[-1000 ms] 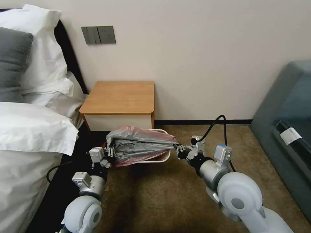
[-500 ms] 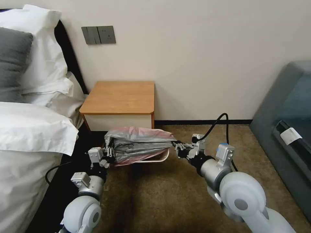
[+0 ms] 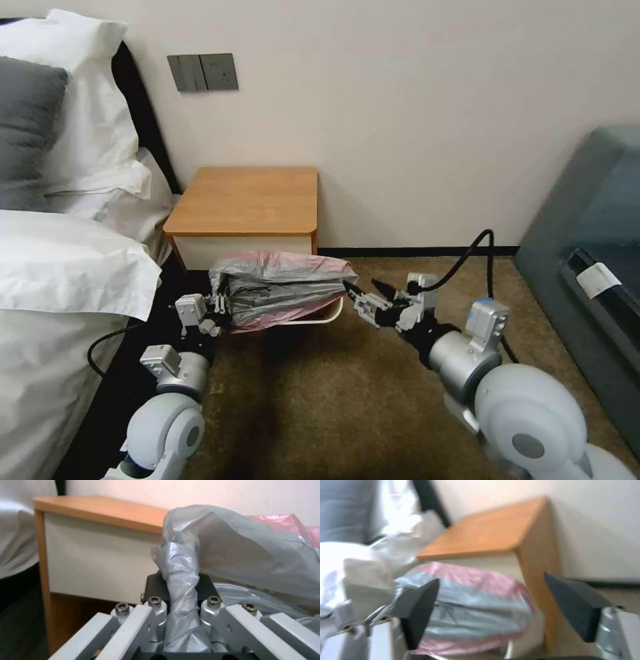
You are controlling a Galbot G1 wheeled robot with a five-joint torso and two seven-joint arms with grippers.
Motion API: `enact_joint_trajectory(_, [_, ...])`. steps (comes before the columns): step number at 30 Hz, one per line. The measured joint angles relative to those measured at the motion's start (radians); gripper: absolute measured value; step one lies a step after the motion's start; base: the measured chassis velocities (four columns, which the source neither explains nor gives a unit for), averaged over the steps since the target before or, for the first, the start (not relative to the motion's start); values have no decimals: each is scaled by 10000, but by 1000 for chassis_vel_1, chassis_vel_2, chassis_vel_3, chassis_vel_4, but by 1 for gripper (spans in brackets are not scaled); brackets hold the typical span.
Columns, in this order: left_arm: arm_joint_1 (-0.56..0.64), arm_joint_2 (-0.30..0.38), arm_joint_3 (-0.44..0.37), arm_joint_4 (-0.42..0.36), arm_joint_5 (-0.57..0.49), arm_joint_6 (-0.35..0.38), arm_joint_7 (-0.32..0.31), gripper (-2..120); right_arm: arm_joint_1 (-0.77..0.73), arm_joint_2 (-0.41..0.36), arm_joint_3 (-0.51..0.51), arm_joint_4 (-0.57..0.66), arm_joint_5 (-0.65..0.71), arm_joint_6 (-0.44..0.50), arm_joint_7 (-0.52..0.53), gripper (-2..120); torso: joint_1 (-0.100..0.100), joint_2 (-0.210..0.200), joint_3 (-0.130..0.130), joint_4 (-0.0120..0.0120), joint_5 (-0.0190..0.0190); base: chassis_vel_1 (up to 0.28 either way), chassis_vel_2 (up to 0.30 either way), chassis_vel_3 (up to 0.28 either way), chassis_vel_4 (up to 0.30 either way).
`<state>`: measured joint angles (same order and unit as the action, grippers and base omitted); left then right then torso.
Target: Pick up the garbage bag from the table and place it over the trash can.
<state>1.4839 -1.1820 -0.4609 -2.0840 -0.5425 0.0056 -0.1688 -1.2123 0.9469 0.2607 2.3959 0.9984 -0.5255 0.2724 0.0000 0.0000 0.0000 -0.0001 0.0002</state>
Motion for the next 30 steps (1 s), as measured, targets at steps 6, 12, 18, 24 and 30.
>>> enact_joint_trajectory(6, [102, 151, -207, -29, 258, -446, 658, 8, 1542, -1283, -112, -1076, 749, -182, -1976, 99, 0, 0, 0, 2, -1, 0, 0, 0, 0])
enact_joint_trajectory(12, [232, 412, -540, -81, 631, -1033, 1235, 8, 3227, -2718, -494, -2427, 2529, -930, -4063, 100, 0, 0, 1, 0, 0, 0, 0, 0, 0])
enact_joint_trajectory(18, [126, 480, -695, -53, 741, -1297, 1463, 8, 4257, -3172, -935, -2701, 3794, -1333, -4589, 100, 0, 0, 1, 2, -2, 0, 0, 0, 0])
enact_joint_trajectory(24, [67, 534, -644, -13, 801, -1325, 1531, 8, 4731, -3167, -1403, -2947, 4107, -1484, -4675, 100, 0, 0, 1, 3, -1, 0, 0, 0, 0])
enact_joint_trajectory(30, [438, 537, -553, -184, 838, -1217, 1461, 8, 4886, -3049, -1613, -2980, 4226, -1571, -4535, 100, 0, 0, 0, -2, -2, 0, 0, 0, 0])
